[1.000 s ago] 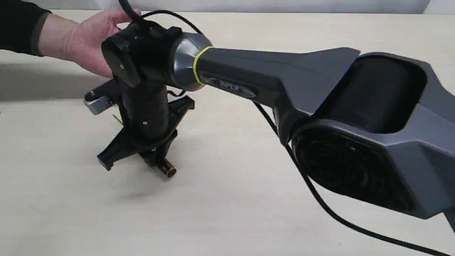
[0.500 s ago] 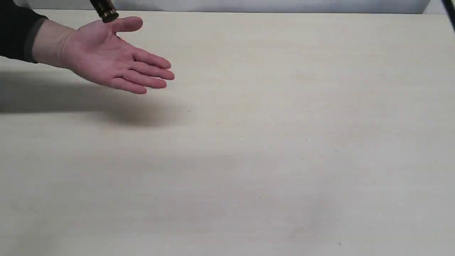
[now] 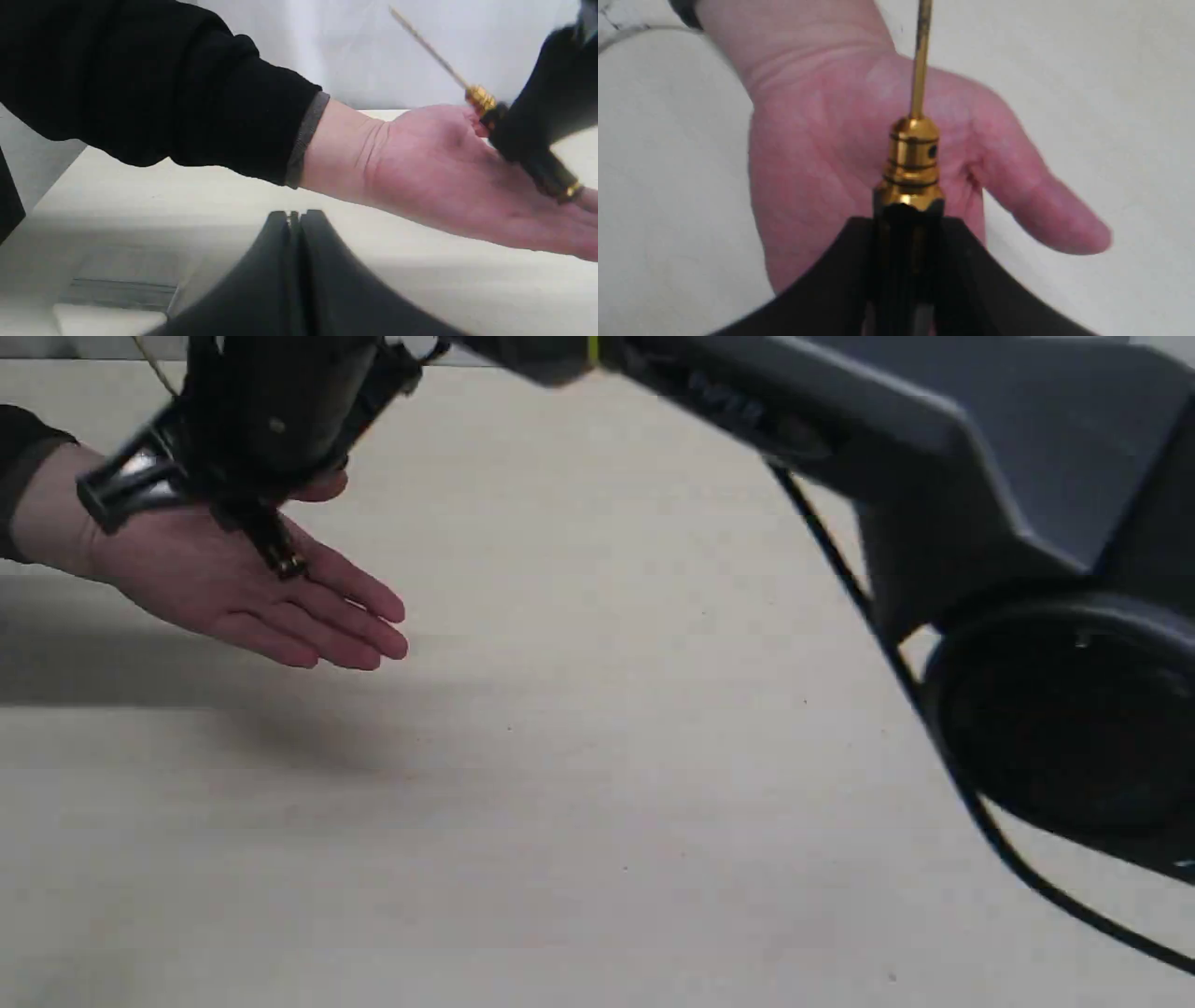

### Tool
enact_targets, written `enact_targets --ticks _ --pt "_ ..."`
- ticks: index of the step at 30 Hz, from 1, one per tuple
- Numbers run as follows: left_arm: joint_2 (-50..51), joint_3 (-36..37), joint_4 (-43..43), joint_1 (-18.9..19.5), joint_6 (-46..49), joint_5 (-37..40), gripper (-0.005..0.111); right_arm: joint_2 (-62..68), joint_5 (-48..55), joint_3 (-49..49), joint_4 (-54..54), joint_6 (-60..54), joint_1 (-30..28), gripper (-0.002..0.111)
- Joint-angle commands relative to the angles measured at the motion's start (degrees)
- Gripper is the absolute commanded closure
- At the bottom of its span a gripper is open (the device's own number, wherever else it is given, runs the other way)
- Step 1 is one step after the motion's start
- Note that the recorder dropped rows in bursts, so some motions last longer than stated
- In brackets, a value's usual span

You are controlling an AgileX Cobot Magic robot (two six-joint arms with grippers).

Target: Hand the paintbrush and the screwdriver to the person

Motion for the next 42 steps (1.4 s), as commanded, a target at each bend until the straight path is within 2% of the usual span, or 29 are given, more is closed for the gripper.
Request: enact_targets --ticks 1,4,6,8,10,13,16,18,20,25,28,32,40,42 --pt "-0.14 0.12 -0.02 -0.47 -0.12 -0.39 0.107 2.07 -0.49 0.06 1.21 -1.75 -0.09 0.103" --pt "-0.14 0.12 -0.02 -0.47 -0.12 -0.39 0.107 2.48 0.20 0.06 3.34 -5.00 -0.09 0.089" --pt "-0.14 0.12 -0.02 -0.47 -0.12 -0.39 0.107 1.23 0.41 0.06 4.75 -6.98 -0.09 0.070" --pt "-0.14 0.12 -0.02 -0.47 -0.12 -0.39 0.107 -0.99 0.55 0.06 5.20 -6.98 -0.09 0.057" --pt "-0.14 0.12 -0.02 -0.47 -0.12 -0.39 0.107 -3.40 0.55 0.06 5.20 -6.98 -0.09 0.053" --pt "-0.14 0.12 -0.02 -0.47 -0.12 -0.39 0.107 -8.73 2.19 0.06 4.87 -6.98 -0.09 0.060" --pt "-0.14 0.12 -0.02 -0.47 -0.12 -0.39 0.107 -14.30 6.84 0.06 1.97 -5.80 -0.09 0.077" --pt "-0.14 0.12 -0.02 -0.47 -0.12 -0.39 0.107 -17.77 11.94 0.06 -2.40 -3.50 -0.09 0.094" --pt "-0.14 0.12 -0.02 -0.47 -0.12 -0.39 0.107 -20.56 12.78 0.20 -5.30 -2.94 -0.09 0.104" --pt "-0.14 0.12 -0.02 -0.47 -0.12 -0.39 0.107 -28.15 12.78 7.83 -6.80 -3.19 1.48 0.104" --pt "-0.14 0.12 -0.23 -0.47 -0.12 -0.22 0.107 -33.36 11.77 17.88 -11.21 -3.33 4.92 0.104" --pt "-0.14 0.12 -0.23 -0.47 -0.12 -0.34 0.107 -40.42 0.30 33.62 -13.53 -1.67 10.00 0.104" --pt "-0.14 0.12 -0.23 -0.47 -0.12 -0.34 0.107 -56.31 -38.05 67.47 -17.70 1.71 20.35 0.104" --pt "-0.14 0.12 -0.23 -0.47 -0.12 -0.34 0.107 -59.43 -42.33 73.04 -17.56 1.91 21.11 0.104"
